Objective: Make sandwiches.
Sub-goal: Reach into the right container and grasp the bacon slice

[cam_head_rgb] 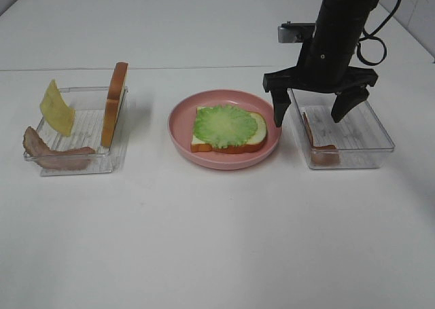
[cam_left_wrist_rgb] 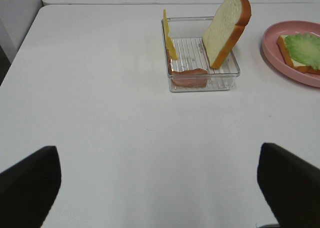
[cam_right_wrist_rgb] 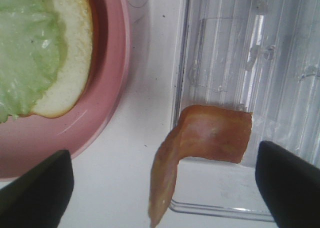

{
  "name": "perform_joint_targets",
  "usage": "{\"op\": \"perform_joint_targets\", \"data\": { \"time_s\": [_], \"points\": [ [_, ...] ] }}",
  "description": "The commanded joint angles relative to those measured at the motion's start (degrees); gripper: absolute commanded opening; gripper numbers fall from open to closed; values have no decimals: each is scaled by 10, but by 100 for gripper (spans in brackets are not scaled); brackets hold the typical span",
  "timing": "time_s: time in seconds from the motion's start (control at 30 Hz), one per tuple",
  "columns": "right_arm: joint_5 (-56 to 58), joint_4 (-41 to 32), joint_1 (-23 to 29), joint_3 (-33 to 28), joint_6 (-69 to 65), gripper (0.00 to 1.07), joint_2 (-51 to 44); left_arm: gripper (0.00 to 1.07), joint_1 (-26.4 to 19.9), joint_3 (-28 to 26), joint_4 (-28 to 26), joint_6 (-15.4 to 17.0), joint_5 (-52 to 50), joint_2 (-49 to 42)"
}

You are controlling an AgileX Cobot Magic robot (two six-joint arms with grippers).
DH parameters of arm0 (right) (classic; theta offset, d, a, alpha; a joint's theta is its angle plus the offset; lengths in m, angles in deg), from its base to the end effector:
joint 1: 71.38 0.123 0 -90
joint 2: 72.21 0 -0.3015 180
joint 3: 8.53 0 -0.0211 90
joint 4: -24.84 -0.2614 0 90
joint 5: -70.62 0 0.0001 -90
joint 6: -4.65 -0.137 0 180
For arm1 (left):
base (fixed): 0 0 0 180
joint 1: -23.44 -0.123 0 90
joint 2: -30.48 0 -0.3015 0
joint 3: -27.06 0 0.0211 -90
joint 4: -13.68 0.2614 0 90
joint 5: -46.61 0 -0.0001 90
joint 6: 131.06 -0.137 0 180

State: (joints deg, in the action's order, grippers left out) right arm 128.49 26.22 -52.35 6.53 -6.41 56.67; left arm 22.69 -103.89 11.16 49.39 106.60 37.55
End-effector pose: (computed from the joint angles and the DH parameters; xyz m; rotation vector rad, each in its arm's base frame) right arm 0.4326 0.1462 0.1359 -0.2251 2.9874 0.0256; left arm 0.0290 -0.0048 0.2631 -0.0194 2.0260 -0.0492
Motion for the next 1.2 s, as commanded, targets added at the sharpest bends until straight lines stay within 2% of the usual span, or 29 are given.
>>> {"op": "perform_joint_targets", "data": {
  "time_s": [0.03, 0.2, 0.27, 0.3, 0.33, 0.37, 0.47, 0.5, 0.53, 0.97, 1.07, 1.1, 1.13, 1.17, 1.2],
  "points": [
    [1, 5, -1, -1, -2, 90, 19, 102, -3, 0, 1, -1, -7, -12],
    [9, 4, -1, -1, -2, 87, 28, 102, -3, 0, 1, -1, -7, -12],
    [10, 4, -1, 0, -2, 73, 27, 102, -3, 0, 1, -1, -7, -12],
    [10, 4, -1, 0, -2, 73, 27, 102, -3, 0, 1, -1, -7, -12],
    [10, 4, -1, 0, -2, 68, 25, 102, -3, 0, 1, -1, -7, -12],
    [10, 4, -1, 1, -2, 55, 25, 102, -3, 0, 1, -1, -7, -12],
    [11, 4, -1, 1, -2, 49, 25, 102, -3, 0, 1, -1, -7, -12],
    [14, 5, -1, 1, -2, 40, 25, 102, -3, 0, 1, -1, -7, -12],
    [15, 6, -1, 1, -2, 37, 25, 102, -3, 0, 1, -1, -7, -12],
    [18, 9, -1, 1, -2, 36, 25, 102, -3, 0, 1, -1, -7, -12],
    [16, 9, -1, 1, -2, 33, 25, 102, -3, 0, 1, -1, -7, -12],
    [17, 9, -1, 1, -2, 25, 25, 102, -3, 0, 1, -1, -7, -12],
    [17, 9, -1, 1, -2, 25, 25, 102, -3, 0, 1, -1, -7, -12],
    [17, 9, -1, 1, -2, 20, 25, 102, -3, 0, 1, -1, -7, -12],
    [18, 13, -1, 1, -2, 5, 25, 102, -3, 0, 1, -1, -7, -12]
  ]
}}
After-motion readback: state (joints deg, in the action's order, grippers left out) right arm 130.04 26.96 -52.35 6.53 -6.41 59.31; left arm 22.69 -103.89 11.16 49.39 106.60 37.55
